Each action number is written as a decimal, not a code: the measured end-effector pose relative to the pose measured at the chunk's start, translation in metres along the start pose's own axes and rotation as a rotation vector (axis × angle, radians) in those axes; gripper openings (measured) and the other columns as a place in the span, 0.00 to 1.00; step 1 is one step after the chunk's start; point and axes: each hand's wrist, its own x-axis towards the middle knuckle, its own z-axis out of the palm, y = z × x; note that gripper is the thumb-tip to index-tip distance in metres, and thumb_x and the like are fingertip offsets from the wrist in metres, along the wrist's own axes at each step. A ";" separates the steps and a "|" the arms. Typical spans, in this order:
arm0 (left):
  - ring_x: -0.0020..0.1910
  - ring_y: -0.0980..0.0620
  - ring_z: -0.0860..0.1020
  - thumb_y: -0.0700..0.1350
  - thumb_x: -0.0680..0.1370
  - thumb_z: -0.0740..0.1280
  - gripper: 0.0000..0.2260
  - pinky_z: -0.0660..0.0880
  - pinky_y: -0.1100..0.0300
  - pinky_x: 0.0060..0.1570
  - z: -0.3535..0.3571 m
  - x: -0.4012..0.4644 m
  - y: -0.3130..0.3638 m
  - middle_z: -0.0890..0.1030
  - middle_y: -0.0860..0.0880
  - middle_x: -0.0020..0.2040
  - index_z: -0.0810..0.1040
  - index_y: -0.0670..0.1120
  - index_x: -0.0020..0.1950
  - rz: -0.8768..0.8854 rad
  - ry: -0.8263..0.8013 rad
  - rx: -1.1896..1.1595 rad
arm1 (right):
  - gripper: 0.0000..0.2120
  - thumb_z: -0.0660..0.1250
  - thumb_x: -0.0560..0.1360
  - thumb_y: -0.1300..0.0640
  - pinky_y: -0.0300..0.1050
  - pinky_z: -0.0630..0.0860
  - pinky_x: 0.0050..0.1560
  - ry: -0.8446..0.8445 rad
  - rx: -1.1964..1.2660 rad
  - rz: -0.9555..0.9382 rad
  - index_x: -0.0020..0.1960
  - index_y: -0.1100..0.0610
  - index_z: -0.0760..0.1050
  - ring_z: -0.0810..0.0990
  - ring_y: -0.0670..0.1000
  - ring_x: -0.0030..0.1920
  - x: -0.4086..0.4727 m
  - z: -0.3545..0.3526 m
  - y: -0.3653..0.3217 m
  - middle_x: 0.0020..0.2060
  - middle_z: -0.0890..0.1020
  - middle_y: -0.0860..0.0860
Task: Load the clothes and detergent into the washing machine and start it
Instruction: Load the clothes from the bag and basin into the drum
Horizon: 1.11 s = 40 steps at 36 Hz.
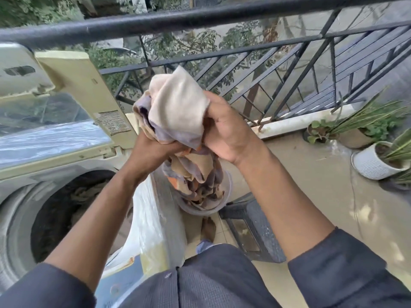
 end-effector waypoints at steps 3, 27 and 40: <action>0.59 0.61 0.85 0.49 0.63 0.85 0.36 0.83 0.65 0.52 -0.001 0.000 0.010 0.87 0.61 0.58 0.79 0.49 0.70 0.044 -0.002 0.051 | 0.22 0.54 0.79 0.73 0.51 0.78 0.57 -0.034 0.035 -0.023 0.68 0.61 0.75 0.80 0.55 0.55 -0.003 -0.019 -0.006 0.55 0.81 0.59; 0.61 0.52 0.86 0.49 0.58 0.85 0.39 0.83 0.59 0.54 -0.031 0.004 0.092 0.88 0.53 0.58 0.78 0.47 0.68 0.124 0.279 0.026 | 0.18 0.64 0.78 0.62 0.49 0.79 0.55 0.240 -1.332 0.511 0.67 0.56 0.76 0.82 0.62 0.61 0.045 -0.150 0.174 0.59 0.83 0.60; 0.58 0.60 0.84 0.46 0.70 0.83 0.19 0.84 0.54 0.59 -0.027 -0.002 0.087 0.88 0.58 0.55 0.83 0.65 0.53 0.049 0.204 0.407 | 0.19 0.57 0.74 0.52 0.66 0.83 0.54 0.551 -0.976 0.356 0.48 0.57 0.86 0.86 0.67 0.48 0.024 -0.176 0.116 0.44 0.87 0.64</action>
